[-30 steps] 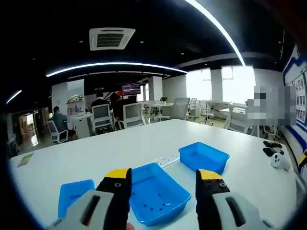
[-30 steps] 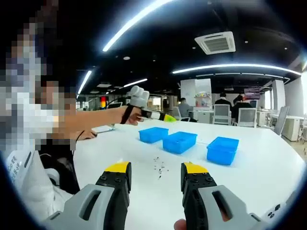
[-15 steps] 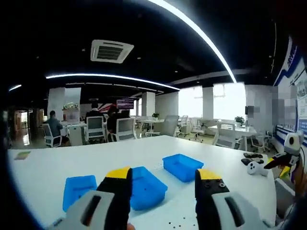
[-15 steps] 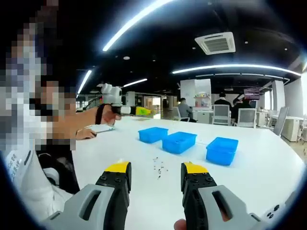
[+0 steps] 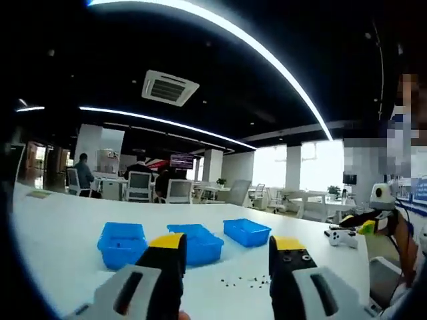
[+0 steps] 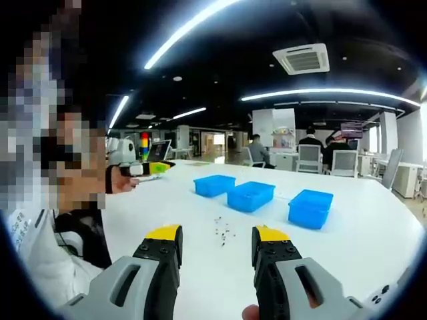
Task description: Pick up the resistors one by one and place each resistor into its matching bin, sorting the parts by color and model until every resistor is separated into the correct bin for its type
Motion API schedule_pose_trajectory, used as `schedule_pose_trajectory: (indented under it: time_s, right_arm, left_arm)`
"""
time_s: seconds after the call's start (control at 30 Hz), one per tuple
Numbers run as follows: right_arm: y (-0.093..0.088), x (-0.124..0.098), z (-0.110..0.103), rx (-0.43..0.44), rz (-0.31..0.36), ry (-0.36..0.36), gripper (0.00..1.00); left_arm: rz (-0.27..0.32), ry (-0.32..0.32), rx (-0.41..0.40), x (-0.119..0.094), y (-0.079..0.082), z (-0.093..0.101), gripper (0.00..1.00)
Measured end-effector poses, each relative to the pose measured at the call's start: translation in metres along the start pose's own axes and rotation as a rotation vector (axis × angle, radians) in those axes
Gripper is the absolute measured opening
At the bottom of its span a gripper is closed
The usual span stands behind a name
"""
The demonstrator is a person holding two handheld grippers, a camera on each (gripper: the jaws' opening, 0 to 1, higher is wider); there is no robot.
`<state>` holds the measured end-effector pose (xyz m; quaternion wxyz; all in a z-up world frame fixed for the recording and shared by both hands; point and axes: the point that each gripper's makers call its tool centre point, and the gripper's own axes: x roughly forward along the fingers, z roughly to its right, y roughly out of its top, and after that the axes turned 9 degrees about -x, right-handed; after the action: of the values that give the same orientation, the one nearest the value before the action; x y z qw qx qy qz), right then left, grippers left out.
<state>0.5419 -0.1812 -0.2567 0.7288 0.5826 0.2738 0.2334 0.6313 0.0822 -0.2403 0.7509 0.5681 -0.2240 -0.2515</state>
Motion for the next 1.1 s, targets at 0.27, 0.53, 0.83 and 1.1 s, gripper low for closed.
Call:
schedule_pose_trajectory:
  time_s: [0.27,0.53,0.83,1.1]
  right_arm:
    - [-0.001,0.002,0.001,0.003,-0.004,0.000,0.43]
    - [-0.001,0.002,0.000,0.002,-0.005,-0.003,0.43]
    - [-0.003,-0.001,-0.002,0.004,-0.008,-0.007,0.43]
    - [-0.004,-0.004,-0.004,0.004,-0.008,-0.009,0.43]
  left_arm:
    - [-0.006,0.035,0.034,-0.025,-0.013,-0.003,0.49]
    - [-0.050,0.079,-0.002,-0.019,-0.012,-0.010,0.35]
    - [-0.292,-0.097,0.187,0.017,-0.027,0.039,0.36]
    - [-0.531,-0.291,0.486,0.065,-0.044,0.084,0.34]
